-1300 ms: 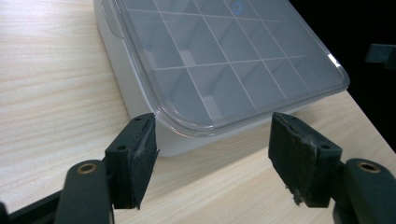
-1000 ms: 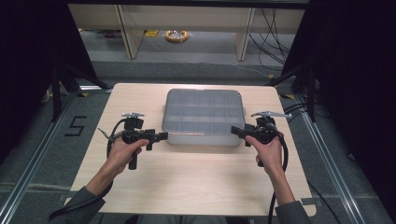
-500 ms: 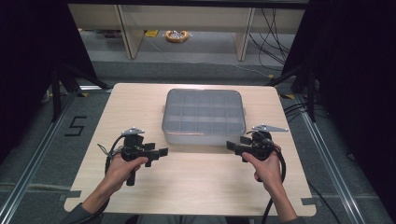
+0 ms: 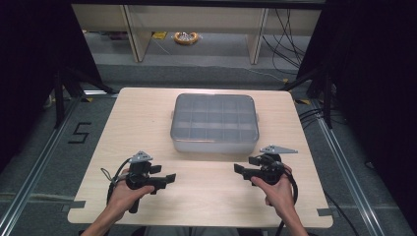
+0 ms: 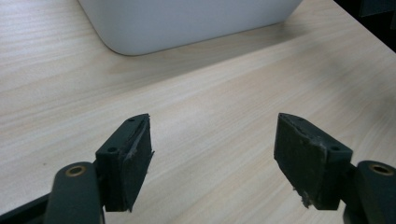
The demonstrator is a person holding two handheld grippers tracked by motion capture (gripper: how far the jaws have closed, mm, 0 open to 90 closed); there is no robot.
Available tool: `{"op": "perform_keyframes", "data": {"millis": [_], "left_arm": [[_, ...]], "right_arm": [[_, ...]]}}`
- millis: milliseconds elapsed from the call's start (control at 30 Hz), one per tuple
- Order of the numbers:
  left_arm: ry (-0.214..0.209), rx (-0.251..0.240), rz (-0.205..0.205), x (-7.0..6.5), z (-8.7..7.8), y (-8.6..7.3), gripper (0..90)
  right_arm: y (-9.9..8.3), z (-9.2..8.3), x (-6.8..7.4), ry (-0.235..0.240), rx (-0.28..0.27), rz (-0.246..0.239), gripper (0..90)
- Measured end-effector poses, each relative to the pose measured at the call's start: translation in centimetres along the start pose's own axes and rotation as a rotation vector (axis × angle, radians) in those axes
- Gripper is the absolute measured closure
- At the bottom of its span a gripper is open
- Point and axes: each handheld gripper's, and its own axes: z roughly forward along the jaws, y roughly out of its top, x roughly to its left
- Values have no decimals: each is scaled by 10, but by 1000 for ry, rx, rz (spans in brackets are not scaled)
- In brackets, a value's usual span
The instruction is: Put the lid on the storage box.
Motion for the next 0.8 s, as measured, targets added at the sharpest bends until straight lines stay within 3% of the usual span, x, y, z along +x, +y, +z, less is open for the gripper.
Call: {"op": "perform_keyframes", "data": {"millis": [100,333,367,500,533,633,700,733,767,800], "left_arm": [[23,31,81,-4,2,-12,261],[45,40,121,-15,3,-34,243],[56,33,161,-18,2,-38,242],[64,50,181,-22,1,-43,230],[69,34,206,-24,-2,-45,227],[75,48,210,-25,-6,-46,210],[73,29,200,-26,-7,-50,204],[79,51,205,-25,-9,-53,198],[79,51,205,-25,-9,-53,196],[81,52,231,-26,-10,-55,194]], "right_arm": [[-9,1,4,-6,4,-29,274],[-31,4,10,22,35,-57,267],[-36,3,13,22,46,-65,267],[-44,5,17,27,70,-80,260],[-51,5,22,40,77,-52,257],[-57,3,25,66,97,-86,240],[-60,1,28,58,109,-74,235],[-65,-1,30,63,110,-104,223],[-65,-1,30,63,110,-104,223],[-70,-3,35,66,123,-57,203]]}}
